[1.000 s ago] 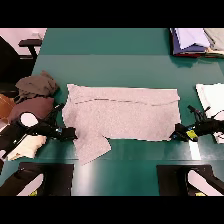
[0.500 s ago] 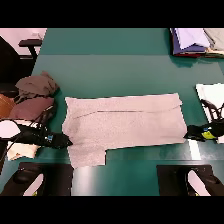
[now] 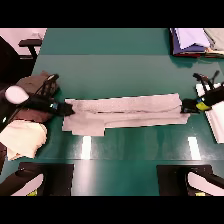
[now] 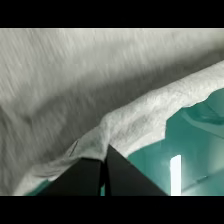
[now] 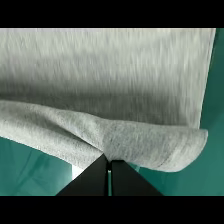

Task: Fold the shirts.

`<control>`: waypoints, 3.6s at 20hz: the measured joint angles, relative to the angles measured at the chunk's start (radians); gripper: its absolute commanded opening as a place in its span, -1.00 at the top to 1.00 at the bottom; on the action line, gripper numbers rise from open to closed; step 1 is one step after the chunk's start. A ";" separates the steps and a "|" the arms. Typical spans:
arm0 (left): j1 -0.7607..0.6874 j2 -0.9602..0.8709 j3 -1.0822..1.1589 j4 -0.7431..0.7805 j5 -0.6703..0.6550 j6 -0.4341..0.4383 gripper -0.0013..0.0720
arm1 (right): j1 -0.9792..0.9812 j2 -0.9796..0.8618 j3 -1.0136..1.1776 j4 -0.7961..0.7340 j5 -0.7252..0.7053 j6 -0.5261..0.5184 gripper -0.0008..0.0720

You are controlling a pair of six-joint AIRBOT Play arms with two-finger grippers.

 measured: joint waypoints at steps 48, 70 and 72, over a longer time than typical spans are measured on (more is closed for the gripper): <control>-0.473 -0.764 0.613 -0.144 0.280 -0.074 0.91 | -0.018 -0.086 0.349 0.690 0.038 -0.259 0.94; 0.088 -0.201 0.754 0.096 0.080 -0.070 0.91 | 0.844 -0.356 0.508 0.713 -0.464 -0.269 -0.29; 0.122 -0.168 0.755 0.109 0.057 -0.069 0.91 | 0.870 -0.410 0.554 0.659 -0.452 -0.259 -0.26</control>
